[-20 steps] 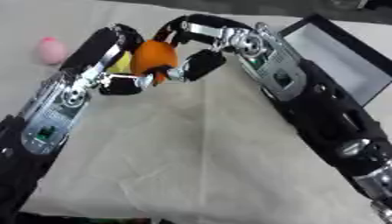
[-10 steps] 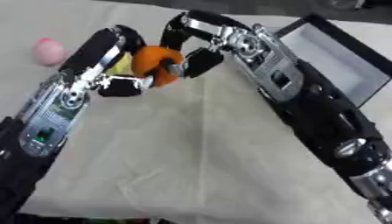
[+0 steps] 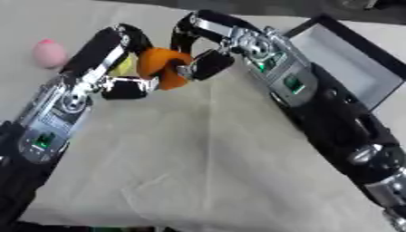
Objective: Pick up the objects with one hand, pass them to the other hand, and then place them into the box on the other side of the table.
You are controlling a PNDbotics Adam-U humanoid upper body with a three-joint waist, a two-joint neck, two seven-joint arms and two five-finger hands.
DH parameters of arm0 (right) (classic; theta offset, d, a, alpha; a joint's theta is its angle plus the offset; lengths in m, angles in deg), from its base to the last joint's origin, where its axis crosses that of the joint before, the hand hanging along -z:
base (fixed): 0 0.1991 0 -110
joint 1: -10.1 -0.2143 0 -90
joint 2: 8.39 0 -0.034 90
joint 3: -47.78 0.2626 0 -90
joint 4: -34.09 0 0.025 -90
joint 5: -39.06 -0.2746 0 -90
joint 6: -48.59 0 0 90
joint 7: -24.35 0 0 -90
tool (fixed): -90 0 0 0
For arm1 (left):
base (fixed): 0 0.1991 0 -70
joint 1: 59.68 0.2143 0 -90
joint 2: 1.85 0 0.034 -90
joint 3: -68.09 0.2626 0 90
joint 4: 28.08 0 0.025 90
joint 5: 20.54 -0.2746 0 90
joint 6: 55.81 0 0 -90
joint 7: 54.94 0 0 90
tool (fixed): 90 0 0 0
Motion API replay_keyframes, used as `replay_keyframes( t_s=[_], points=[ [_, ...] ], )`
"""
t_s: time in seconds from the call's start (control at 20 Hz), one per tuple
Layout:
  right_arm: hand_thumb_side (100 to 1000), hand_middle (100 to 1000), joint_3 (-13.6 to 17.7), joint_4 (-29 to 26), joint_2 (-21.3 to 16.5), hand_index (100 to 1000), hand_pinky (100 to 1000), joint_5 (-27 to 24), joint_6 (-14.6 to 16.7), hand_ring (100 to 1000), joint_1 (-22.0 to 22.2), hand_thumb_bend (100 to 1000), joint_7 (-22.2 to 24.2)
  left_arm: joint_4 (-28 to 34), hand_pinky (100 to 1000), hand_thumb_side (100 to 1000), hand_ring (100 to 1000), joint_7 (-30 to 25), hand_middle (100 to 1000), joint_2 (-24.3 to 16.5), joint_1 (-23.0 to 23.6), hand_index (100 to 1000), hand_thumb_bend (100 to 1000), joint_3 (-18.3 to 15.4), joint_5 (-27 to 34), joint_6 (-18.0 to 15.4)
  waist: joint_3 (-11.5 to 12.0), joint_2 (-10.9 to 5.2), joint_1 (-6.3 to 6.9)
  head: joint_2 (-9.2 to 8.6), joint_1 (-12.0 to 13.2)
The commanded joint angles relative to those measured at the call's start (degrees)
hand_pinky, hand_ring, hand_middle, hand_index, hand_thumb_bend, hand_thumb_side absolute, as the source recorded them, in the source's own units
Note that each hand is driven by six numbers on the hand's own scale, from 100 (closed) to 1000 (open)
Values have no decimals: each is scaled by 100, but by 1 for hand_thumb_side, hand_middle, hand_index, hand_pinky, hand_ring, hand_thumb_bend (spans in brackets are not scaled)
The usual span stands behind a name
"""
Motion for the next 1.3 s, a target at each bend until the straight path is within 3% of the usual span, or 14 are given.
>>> replay_keyframes(
  t_s=[0.05, 0.3, 0.55, 0.65, 1.2, 1.25, 1.3],
  points=[
    [100, 385, 32, -125, -161, 505, 809, -98, -23, 553, -80, 124, -25, 131, 681, 163, 559, 78, 496, -60, -80, 571, 325, -39, 89, 9, -13, -128, -35, 30, -14],
    [100, 383, 53, -259, -244, 504, 809, -196, -65, 551, -84, 141, -54, 130, 703, 211, 585, 157, 535, -103, -45, 620, 458, -37, 147, 9, -37, -134, -30, 30, -32],
    [100, 381, 97, -356, -340, 502, 808, -211, -116, 548, -74, 159, -115, 124, 743, 360, 667, 217, 645, -156, -1, 748, 671, -47, 156, 10, -68, -139, -22, 30, -53],
    [100, 380, 125, -394, -384, 501, 808, -220, -137, 548, -63, 166, -146, 123, 748, 398, 663, 254, 670, -182, 21, 775, 714, -57, 140, 22, -82, -143, -18, 30, -68],
    [100, 380, 402, -716, -879, 502, 809, -409, -344, 546, 106, 164, -402, 142, 752, 428, 602, 420, 690, -351, 211, 798, 754, -145, 156, 166, -196, -155, 47, 30, -178],
    [100, 380, 441, -749, -946, 501, 809, -437, -369, 546, 131, 100, -436, 146, 752, 427, 602, 421, 689, -364, 224, 797, 752, -148, 162, 175, -206, -155, 54, 30, -215],
    [100, 379, 481, -775, -1018, 501, 809, -460, -397, 546, 154, 167, -474, 150, 752, 427, 601, 423, 689, -375, 236, 797, 754, -152, 170, 183, -216, -157, 61, 30, -251]
  ],
)
